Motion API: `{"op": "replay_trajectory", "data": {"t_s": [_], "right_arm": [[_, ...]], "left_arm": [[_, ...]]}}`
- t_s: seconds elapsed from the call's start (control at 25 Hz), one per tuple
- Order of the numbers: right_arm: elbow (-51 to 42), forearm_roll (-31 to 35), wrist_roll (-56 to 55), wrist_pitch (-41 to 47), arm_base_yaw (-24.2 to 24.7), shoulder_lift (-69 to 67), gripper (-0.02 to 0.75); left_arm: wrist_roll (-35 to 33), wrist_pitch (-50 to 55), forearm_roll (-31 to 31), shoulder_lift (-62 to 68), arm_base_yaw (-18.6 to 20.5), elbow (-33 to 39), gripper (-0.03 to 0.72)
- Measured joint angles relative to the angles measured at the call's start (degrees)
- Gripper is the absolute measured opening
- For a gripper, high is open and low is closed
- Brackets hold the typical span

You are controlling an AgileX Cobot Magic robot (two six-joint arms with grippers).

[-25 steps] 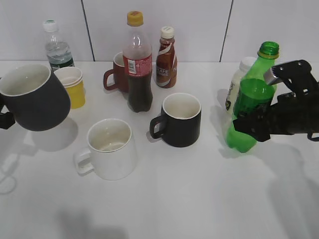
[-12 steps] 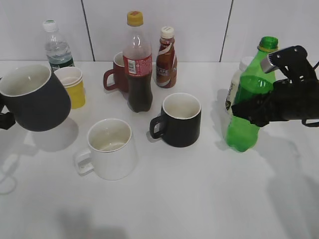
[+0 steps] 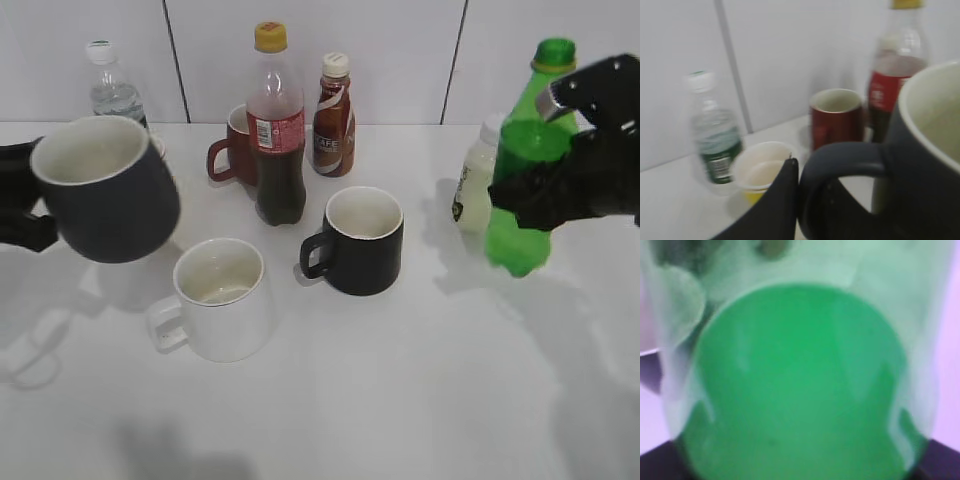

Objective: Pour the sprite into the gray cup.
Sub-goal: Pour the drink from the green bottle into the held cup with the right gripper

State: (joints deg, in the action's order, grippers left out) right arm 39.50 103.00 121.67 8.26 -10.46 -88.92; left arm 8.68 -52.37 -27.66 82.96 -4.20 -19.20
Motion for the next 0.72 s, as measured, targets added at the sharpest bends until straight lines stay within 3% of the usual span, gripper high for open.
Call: {"op": "replay_trajectory", "data": {"t_s": [0.24,0.44,0.72], "right_arm": [[1.7,-5.9,0.0,-18.6,-14.3,5.5,0.435],[4.1,-11.6,0.1,-31.3,-25.9,5.8,0.434],[4.6,-20.0,5.1,-40.1,-33.1,5.8,0.434]], "left_arm": [[3.2,21.8,-0.1,-5.5,-14.2,-7.5,0.055],[3.3,33.4,1.4,-5.6,-25.2,-13.8,0.055],[3.5,39.8,2.4,-4.1,-32.4,-18.9,0.055]]}}
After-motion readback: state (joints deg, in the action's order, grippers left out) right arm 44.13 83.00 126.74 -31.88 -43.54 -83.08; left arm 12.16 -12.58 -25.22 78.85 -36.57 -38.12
